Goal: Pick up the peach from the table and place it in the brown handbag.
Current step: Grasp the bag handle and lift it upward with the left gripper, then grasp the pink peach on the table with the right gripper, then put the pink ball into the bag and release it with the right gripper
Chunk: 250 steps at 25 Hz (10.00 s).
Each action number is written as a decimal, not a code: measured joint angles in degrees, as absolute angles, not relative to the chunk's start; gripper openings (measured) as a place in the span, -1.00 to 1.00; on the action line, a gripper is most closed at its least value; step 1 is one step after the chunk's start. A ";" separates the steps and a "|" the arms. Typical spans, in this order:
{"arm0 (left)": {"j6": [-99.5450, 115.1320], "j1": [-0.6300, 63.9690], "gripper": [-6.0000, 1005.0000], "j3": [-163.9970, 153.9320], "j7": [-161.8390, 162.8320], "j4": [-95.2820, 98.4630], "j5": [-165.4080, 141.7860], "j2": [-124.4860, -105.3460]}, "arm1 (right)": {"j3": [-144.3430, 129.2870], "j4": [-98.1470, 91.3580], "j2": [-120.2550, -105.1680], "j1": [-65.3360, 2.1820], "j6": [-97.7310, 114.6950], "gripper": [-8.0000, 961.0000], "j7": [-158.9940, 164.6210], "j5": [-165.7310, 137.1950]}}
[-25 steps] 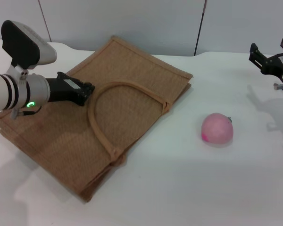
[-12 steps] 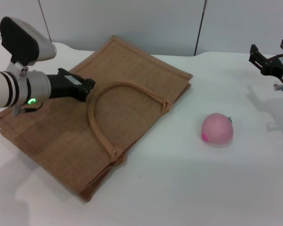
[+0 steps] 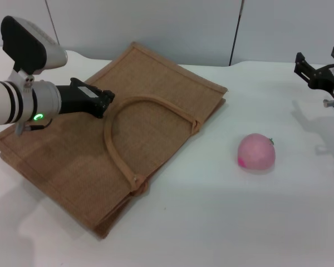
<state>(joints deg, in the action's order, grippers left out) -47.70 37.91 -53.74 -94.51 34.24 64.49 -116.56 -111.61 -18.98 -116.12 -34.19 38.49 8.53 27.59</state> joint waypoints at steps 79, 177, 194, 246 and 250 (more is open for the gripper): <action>-49.24 35.32 -0.75 -59.71 -80.69 50.96 60.71 -116.65 | -115.83 -24.84 -116.00 -35.13 28.59 0.83 8.12 23.27; -82.35 36.06 -0.75 -49.03 -62.92 97.34 48.61 -116.63 | -103.44 -74.87 -115.71 -31.17 -62.14 0.85 -22.16 26.79; -82.45 36.40 -0.75 -49.22 -62.25 97.47 48.70 -116.65 | -104.08 -67.24 -115.66 -35.39 -60.00 0.84 -23.20 28.38; -82.11 36.26 -0.75 -49.27 -62.22 99.06 49.58 -116.81 | -105.26 -81.05 -115.83 -38.91 -63.13 0.15 -22.88 35.75; -82.24 36.74 -0.75 -49.31 -62.22 99.13 51.67 -116.79 | -107.87 -79.90 -115.84 -39.59 -59.80 0.16 -23.06 37.32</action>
